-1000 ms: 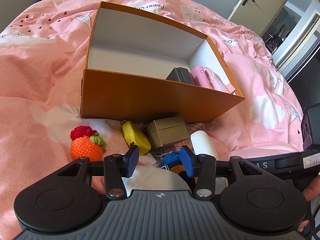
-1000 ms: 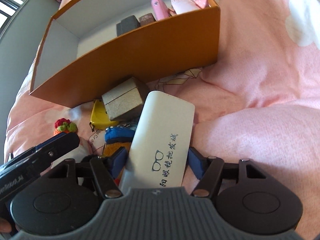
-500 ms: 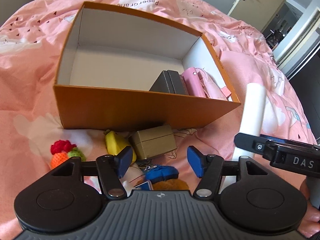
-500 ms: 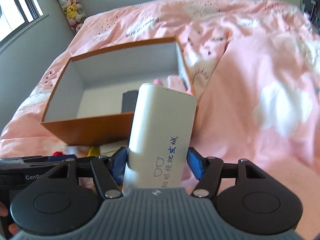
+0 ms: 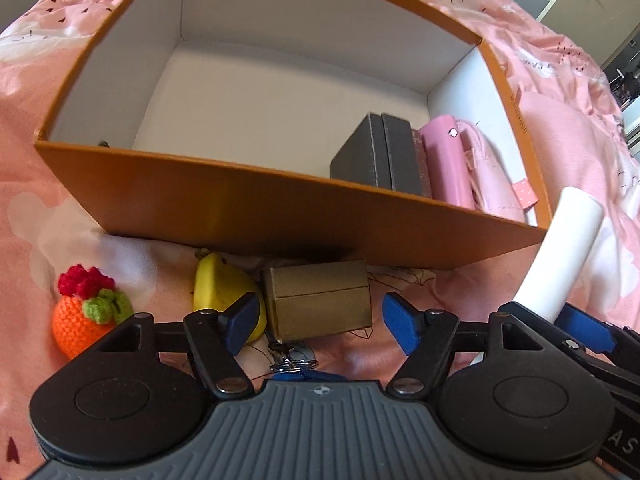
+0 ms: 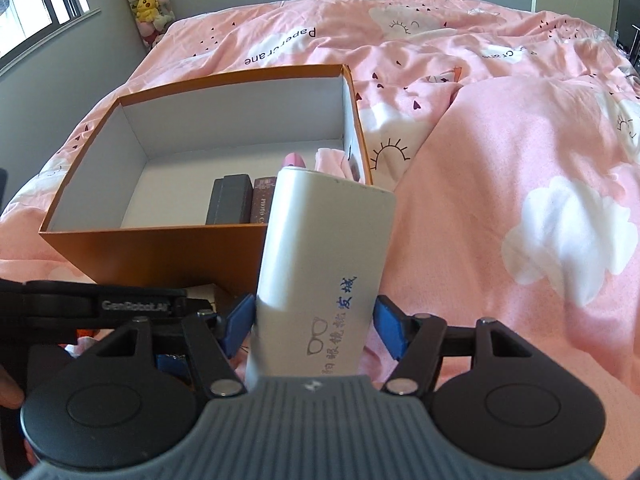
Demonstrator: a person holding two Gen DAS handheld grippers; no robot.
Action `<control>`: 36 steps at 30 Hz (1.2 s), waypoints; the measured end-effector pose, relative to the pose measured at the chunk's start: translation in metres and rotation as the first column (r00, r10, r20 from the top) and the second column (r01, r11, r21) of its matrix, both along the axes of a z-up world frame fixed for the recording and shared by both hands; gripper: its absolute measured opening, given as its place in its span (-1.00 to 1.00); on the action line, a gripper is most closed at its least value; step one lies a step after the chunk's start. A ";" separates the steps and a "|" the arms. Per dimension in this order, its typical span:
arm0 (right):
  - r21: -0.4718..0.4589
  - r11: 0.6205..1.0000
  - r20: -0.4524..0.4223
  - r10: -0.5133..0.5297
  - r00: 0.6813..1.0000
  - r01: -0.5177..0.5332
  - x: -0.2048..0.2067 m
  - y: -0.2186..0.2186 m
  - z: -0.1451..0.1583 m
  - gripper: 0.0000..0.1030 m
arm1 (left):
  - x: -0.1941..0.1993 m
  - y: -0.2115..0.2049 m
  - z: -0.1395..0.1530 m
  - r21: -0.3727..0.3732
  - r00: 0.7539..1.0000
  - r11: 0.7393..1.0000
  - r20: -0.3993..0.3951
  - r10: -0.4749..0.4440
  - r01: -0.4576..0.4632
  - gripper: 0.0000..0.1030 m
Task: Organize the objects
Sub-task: 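Grasp the small kraft-paper box with the left gripper while the right holds the glasses case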
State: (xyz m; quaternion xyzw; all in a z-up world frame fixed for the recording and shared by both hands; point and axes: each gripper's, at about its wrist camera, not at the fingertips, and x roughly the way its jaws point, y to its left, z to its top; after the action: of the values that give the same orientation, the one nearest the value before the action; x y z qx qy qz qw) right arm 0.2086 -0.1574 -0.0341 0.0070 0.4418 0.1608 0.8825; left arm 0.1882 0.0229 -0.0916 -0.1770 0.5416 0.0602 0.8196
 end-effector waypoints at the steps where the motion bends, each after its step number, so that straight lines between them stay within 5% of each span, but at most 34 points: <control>1: 0.002 1.000 -0.001 0.002 1.000 -0.002 0.000 0.000 -0.001 0.29 | 0.001 -0.002 -0.003 0.002 1.000 1.000 -0.011 0.001 -0.001 0.60; 13: 0.001 1.000 0.015 0.020 1.000 -0.020 0.000 0.002 -0.008 0.29 | 0.005 0.002 -0.018 -0.005 0.998 1.000 -0.051 -0.022 0.022 0.39; 21: -0.121 0.983 0.113 0.149 0.982 -0.135 -0.010 0.012 0.011 0.28 | -0.020 0.009 0.006 -0.028 0.996 0.996 0.009 -0.086 0.087 0.37; 30: -0.264 0.917 0.211 0.358 0.910 -0.300 -0.019 0.020 0.052 0.28 | -0.053 0.028 0.074 -0.042 0.975 0.983 0.139 -0.173 0.181 0.37; 36: -0.416 0.818 0.278 0.529 0.802 -0.397 -0.015 0.035 0.079 0.28 | -0.037 0.021 0.121 -0.001 0.950 0.975 0.224 -0.217 0.223 0.37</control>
State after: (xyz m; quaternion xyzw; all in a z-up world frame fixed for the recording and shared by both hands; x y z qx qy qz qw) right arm 0.1934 -0.1219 0.0451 -0.2853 0.2703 0.2947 0.8710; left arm 0.1508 0.0440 0.0298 -0.1320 0.4634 -0.0590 0.8743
